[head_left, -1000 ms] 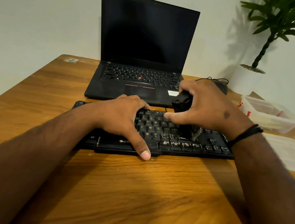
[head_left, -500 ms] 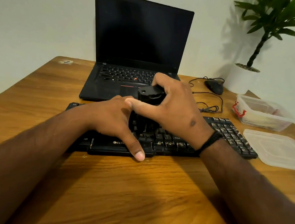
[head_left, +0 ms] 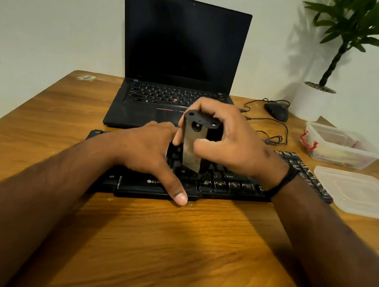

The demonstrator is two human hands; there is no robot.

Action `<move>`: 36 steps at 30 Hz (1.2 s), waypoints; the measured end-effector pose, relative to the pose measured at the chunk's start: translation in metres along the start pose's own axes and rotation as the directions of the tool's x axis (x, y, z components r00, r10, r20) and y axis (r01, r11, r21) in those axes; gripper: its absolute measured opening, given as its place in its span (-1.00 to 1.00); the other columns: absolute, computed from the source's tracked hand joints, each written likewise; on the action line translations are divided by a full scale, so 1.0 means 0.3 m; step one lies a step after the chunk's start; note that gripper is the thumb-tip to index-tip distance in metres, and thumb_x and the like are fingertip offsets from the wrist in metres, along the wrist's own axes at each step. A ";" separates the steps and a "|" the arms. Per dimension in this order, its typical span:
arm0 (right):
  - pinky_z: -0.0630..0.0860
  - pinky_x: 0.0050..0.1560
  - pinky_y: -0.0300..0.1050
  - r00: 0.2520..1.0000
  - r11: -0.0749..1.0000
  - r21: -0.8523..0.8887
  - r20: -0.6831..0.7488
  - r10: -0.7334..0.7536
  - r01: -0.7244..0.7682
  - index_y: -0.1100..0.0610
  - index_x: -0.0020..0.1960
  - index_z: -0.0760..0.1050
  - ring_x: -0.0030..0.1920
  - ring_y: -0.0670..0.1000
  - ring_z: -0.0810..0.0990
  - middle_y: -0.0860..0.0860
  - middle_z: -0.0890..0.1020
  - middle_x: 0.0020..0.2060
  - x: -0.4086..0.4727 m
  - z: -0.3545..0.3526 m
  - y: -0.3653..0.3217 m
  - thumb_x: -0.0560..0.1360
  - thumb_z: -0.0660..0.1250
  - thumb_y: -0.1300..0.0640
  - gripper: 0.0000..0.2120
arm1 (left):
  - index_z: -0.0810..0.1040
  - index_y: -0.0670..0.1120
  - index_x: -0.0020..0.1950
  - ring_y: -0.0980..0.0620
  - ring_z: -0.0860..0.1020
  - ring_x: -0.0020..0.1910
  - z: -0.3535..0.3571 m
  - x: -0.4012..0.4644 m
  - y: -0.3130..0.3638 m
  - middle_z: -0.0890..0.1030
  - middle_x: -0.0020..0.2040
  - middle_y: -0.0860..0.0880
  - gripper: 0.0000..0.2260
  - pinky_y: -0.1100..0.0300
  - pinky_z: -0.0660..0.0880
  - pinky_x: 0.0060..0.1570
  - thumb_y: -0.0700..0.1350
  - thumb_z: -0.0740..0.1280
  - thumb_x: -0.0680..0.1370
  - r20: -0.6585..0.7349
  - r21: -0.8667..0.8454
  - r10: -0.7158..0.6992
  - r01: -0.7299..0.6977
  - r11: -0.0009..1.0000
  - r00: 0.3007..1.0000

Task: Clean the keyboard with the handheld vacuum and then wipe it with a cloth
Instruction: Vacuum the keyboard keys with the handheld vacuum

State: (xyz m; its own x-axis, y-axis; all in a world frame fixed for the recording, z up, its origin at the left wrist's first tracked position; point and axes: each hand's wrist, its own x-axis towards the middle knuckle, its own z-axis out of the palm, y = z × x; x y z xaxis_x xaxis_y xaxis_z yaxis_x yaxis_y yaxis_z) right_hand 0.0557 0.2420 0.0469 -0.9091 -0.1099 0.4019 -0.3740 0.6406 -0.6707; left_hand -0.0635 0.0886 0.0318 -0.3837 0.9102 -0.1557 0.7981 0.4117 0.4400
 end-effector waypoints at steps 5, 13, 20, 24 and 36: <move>0.52 -0.32 -0.24 0.995 0.994 -0.031 0.020 0.103 -0.102 0.24 -0.08 0.62 -0.30 -0.04 0.65 0.02 0.67 -0.30 -0.013 -0.028 0.007 0.41 0.53 0.05 -0.74 | 0.27 0.17 0.21 0.12 0.27 0.26 -0.005 0.000 0.005 0.29 0.14 0.31 -0.05 0.07 0.39 0.27 0.46 0.57 -0.04 0.008 0.029 -0.034 0.034 0.999 0.999; 0.64 -0.14 -0.02 0.984 0.991 -0.028 0.118 0.133 -0.131 0.33 -0.07 0.63 -0.19 0.08 0.70 0.12 0.72 -0.20 -0.014 -0.065 0.007 0.32 0.59 0.14 -0.68 | 0.21 0.11 0.52 0.08 0.21 0.42 -0.008 -0.013 0.020 0.27 0.36 0.19 0.14 0.03 0.32 0.41 0.38 0.56 0.03 0.021 0.065 -0.052 0.051 0.997 0.998; 0.50 -0.30 0.09 0.983 0.987 -0.060 0.105 0.153 -0.147 0.40 -0.15 0.58 -0.29 0.27 0.60 0.30 0.63 -0.27 -0.046 -0.162 0.024 0.31 0.57 0.05 -0.59 | 0.26 0.15 0.52 0.11 0.22 0.38 -0.009 -0.015 0.024 0.30 0.37 0.19 0.10 0.06 0.33 0.38 0.33 0.60 0.05 0.022 0.018 -0.032 0.031 0.999 0.999; 0.41 -0.49 -0.28 0.988 0.989 0.074 0.101 0.118 -0.126 0.37 -0.03 0.62 -0.50 -0.06 0.52 0.14 0.64 -0.39 -0.026 -0.083 0.013 0.35 0.55 0.20 -0.71 | 0.27 0.23 0.29 0.12 0.23 0.32 -0.009 -0.014 0.025 0.30 0.26 0.23 -0.09 0.09 0.33 0.33 0.35 0.57 0.03 0.021 0.011 -0.044 0.044 0.999 0.999; 0.43 -0.38 -0.34 0.964 0.968 0.017 0.092 0.248 -0.250 0.27 -0.29 0.57 -0.46 -0.17 0.54 -0.06 0.59 -0.47 -0.076 -0.225 0.057 0.34 0.55 0.21 -0.81 | 0.20 0.11 0.56 0.12 0.22 0.38 -0.008 -0.018 0.025 0.29 0.40 0.19 0.19 0.04 0.32 0.42 0.35 0.56 0.00 0.032 0.016 -0.062 0.062 0.998 0.998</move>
State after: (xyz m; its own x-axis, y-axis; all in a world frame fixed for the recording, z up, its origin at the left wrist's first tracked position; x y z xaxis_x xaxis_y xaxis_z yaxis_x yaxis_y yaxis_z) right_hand 0.0825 0.3069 0.0682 -0.9863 -0.0175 0.1640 -0.1378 0.6343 -0.7607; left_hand -0.0566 0.0867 0.0380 -0.4177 0.8838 -0.2107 0.7804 0.4677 0.4150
